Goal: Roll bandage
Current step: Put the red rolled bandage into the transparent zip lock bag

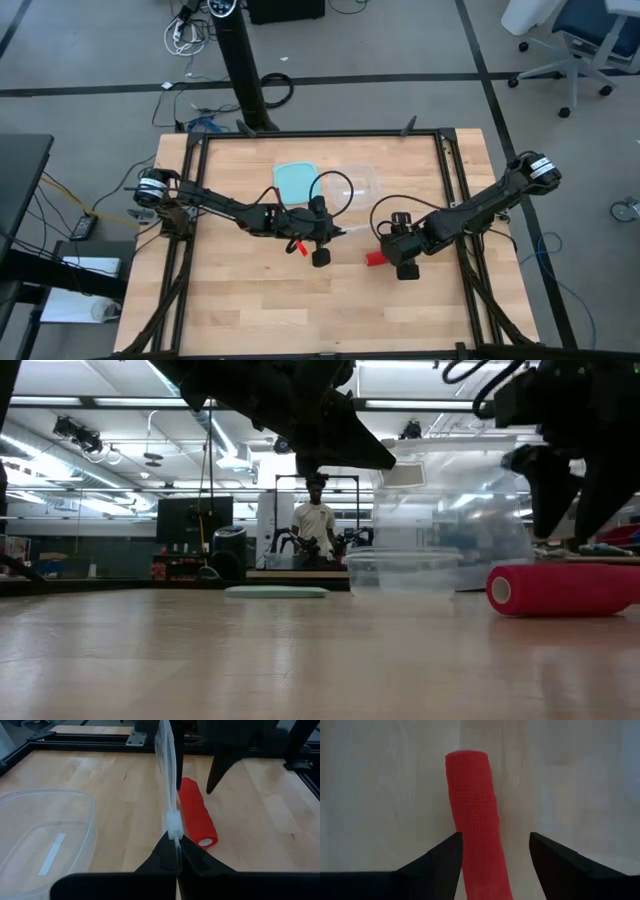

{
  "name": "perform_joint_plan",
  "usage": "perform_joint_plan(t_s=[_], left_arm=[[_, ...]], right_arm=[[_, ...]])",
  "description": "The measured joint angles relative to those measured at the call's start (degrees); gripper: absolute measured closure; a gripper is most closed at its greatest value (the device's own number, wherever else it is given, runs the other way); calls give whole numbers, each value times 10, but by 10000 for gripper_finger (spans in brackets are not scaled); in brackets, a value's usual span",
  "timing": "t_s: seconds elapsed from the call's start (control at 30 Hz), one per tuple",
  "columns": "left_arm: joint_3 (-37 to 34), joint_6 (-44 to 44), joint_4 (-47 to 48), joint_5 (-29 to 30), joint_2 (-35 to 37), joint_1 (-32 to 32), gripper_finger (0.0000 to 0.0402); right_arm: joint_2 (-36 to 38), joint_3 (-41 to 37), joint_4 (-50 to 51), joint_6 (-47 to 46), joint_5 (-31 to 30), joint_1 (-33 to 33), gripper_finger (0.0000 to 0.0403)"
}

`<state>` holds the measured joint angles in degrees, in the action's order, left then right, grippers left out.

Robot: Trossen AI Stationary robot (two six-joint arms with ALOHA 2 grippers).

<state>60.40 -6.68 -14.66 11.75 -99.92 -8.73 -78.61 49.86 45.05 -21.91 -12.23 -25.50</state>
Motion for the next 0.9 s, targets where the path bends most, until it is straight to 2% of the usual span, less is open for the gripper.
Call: perform_joint_plan(t_s=[0.1, 0.2, 0.53, 0.67, 0.9], left_arm=[[0, 0, 2, 0, 0, 0, 402], [0, -1, 4, 7, 0, 0, 402], [0, -27, 7, 23, 0, 1, 402], [0, -35, 18, 34, 0, 1, 402], [0, -39, 17, 35, 0, 1, 402]], right_arm=[[22, 15, 11, -10, -12, 0, 179], [34, 34, 2, 2, -56, -1, 179], [5, 102, -39, 181, -219, -4, 179], [2, 105, -78, 219, -226, -3, 179], [-1, 105, -89, 226, -208, 1, 179]])
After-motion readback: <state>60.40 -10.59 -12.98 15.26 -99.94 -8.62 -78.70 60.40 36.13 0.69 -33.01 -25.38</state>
